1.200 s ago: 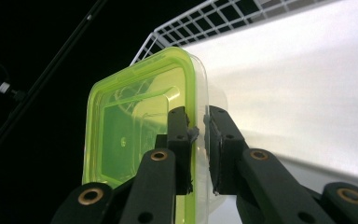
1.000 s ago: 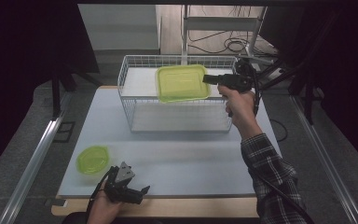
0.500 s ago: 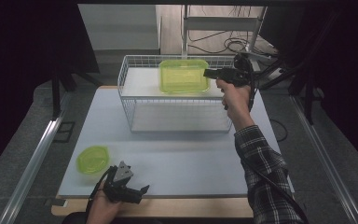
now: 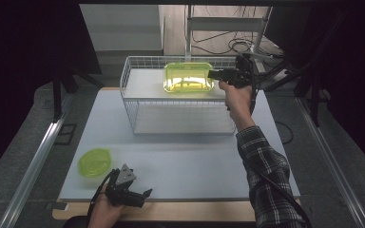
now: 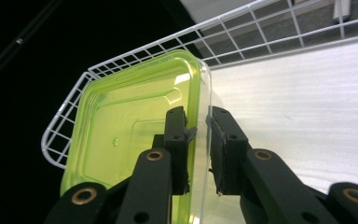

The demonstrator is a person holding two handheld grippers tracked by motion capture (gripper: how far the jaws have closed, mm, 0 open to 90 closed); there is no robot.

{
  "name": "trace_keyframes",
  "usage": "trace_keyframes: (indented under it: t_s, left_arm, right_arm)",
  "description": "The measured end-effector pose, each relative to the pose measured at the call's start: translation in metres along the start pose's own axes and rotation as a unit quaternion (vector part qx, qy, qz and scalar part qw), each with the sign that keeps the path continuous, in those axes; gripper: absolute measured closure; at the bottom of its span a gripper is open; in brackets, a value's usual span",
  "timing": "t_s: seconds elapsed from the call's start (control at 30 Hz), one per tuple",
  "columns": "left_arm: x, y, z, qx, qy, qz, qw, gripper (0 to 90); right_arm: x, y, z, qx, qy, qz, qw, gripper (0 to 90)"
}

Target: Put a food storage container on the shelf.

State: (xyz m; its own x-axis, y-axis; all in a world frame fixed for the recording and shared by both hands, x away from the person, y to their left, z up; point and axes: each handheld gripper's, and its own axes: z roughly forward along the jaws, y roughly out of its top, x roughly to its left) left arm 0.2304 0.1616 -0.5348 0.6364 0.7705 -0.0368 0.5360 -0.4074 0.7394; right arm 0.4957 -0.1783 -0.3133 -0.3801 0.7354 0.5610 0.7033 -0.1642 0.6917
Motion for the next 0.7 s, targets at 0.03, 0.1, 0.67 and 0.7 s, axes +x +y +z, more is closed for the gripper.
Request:
trace_keyframes:
  t_s: [0.03,0.1,0.67,0.7]
  left_arm:
    - [0.0,0.0,0.0,0.0,0.0,0.0,1.0,1.5]
    - [0.0,0.0,0.0,0.001,0.0,0.0,1.0,1.4]
    - [0.0,0.0,0.001,0.006,-0.001,0.002,1.0,1.4]
    - [0.0,0.0,0.001,0.006,-0.001,0.002,1.0,1.4]
  right_arm:
    - [0.0,0.0,0.0,0.0,0.0,0.0,1.0,76.5]
    - [0.0,0.0,0.002,0.0,-0.014,-0.009,0.9999,74.9]
    - [0.001,0.001,0.009,0.01,-0.055,-0.069,0.996,53.1]
    - [0.001,0.001,0.009,0.01,-0.055,-0.069,0.996,53.1]
